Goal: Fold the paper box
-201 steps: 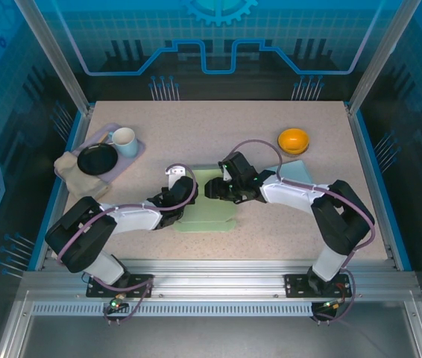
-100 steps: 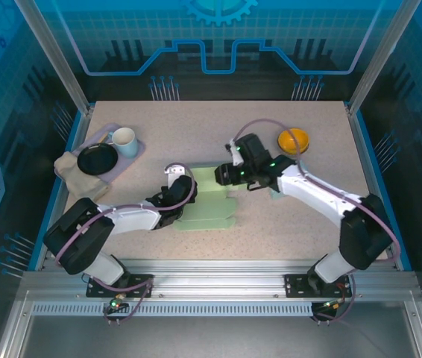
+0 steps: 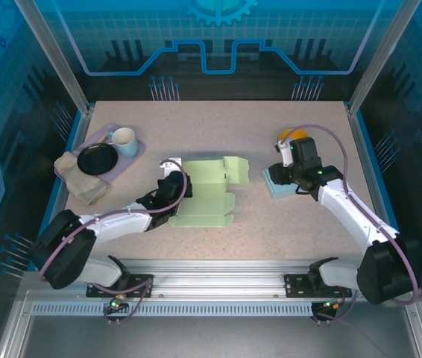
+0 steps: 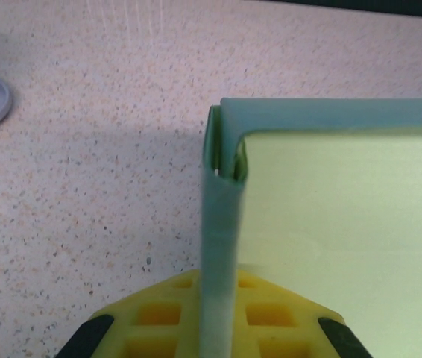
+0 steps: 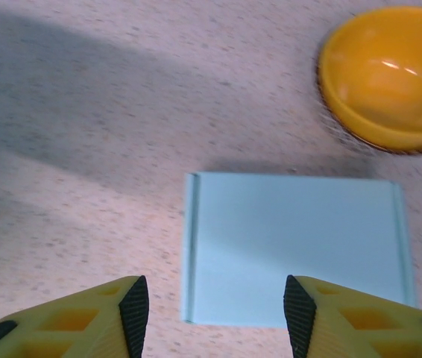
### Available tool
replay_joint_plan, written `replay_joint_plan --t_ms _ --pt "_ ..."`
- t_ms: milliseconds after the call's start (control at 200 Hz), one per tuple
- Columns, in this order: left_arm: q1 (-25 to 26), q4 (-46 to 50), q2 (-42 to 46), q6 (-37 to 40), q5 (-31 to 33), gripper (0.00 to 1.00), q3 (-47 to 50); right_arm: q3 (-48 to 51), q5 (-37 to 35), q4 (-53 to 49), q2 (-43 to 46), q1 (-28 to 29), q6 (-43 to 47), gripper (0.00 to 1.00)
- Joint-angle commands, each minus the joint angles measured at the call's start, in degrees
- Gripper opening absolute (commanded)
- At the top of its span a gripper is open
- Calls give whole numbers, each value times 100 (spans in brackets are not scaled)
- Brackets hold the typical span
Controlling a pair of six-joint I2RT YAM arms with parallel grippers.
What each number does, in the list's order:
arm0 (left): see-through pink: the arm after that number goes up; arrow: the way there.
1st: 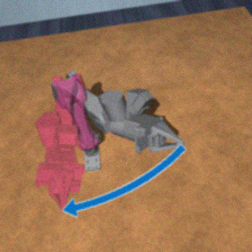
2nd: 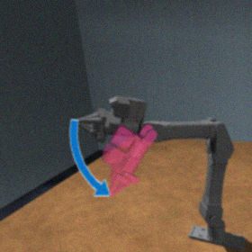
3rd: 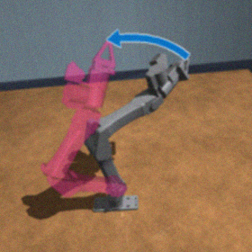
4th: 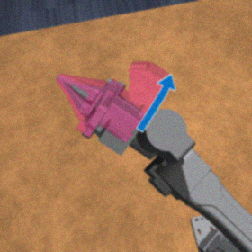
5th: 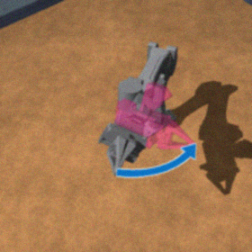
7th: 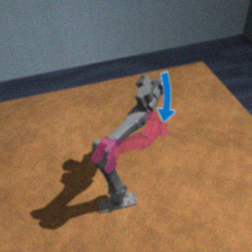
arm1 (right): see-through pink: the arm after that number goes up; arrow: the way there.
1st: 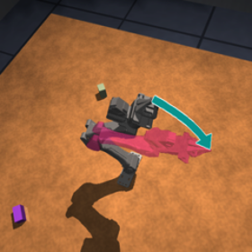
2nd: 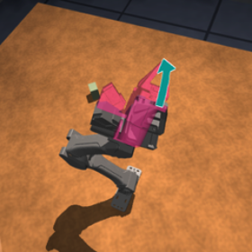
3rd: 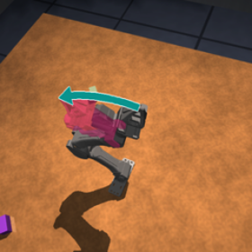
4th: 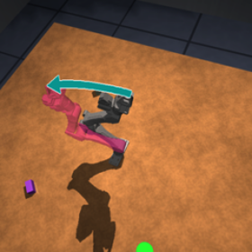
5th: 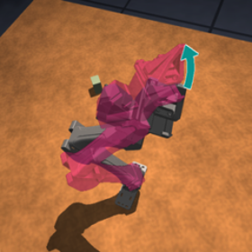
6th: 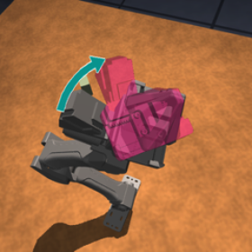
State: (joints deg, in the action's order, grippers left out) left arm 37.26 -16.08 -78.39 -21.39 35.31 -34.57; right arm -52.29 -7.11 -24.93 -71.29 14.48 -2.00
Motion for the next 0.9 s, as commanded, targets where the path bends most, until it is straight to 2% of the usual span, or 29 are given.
replay_joint_plan --t_ms 0,110,225,530,680,890 --pt "-49 -210 313 422 -173 0 151 158 153 346 180 -231 184 53" --pt "-62 -192 493 491 -191 0 220 335 412 493 107 -231 201 53" --pt "-88 -217 617 448 -251 0 264 429 1009 813 -3 -226 288 53" --pt "-120 -281 604 513 -678 0 171 291 1926 1137 -509 61 595 53" --pt "-115 -247 683 462 -683 0 189 229 2390 1287 -727 256 707 52" --pt "-113 -166 628 429 -723 0 149 326 3515 1576 -594 571 903 52"
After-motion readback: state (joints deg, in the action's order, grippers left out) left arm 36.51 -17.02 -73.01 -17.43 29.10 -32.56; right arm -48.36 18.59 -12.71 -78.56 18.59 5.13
